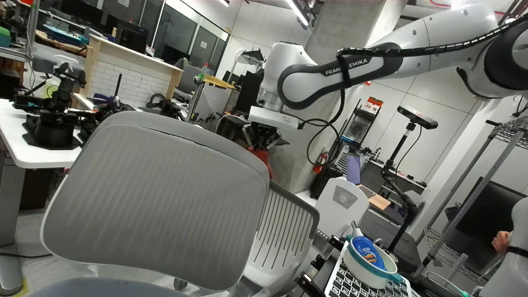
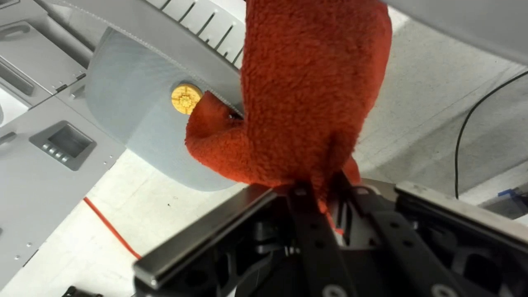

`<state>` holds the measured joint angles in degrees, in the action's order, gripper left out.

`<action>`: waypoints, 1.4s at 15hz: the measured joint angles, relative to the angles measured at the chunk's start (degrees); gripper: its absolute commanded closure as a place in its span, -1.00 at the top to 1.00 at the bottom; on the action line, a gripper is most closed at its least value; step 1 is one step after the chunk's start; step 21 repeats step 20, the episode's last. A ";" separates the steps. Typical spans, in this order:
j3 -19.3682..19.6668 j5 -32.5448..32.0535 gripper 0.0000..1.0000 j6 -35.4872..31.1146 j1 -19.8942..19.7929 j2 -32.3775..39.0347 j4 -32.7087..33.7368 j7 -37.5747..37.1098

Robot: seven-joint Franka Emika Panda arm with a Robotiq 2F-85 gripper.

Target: Pick up the orange cloth, put it on the left chair, pick it up put it on the right chair, pick it up put it on the left chair and then back on the right chair

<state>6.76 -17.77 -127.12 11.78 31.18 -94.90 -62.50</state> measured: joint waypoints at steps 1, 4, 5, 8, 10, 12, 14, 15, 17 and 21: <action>0.10 -0.05 -0.21 -0.05 -0.13 -0.61 -0.93 0.00; 0.35 -0.17 0.12 -0.23 -0.43 -1.72 -3.25 0.00; 0.45 -0.34 0.24 -0.23 -0.45 -1.94 -3.81 0.00; 0.47 -0.68 0.17 -0.24 -0.73 -3.17 -5.81 1.42; 0.47 -0.68 0.37 -0.28 -1.02 -4.56 -7.21 2.77; 0.46 -0.67 0.37 -0.28 -1.14 -5.46 -7.97 3.26; 0.41 -0.67 0.37 -0.32 -1.15 -5.71 -8.31 3.31; 0.38 -0.67 0.37 -0.34 -1.14 -5.71 -8.38 3.31; 0.36 -0.67 0.37 -0.35 -1.14 -5.71 -8.41 3.32; 0.35 -0.67 0.37 -0.36 -1.14 -5.71 -8.41 3.32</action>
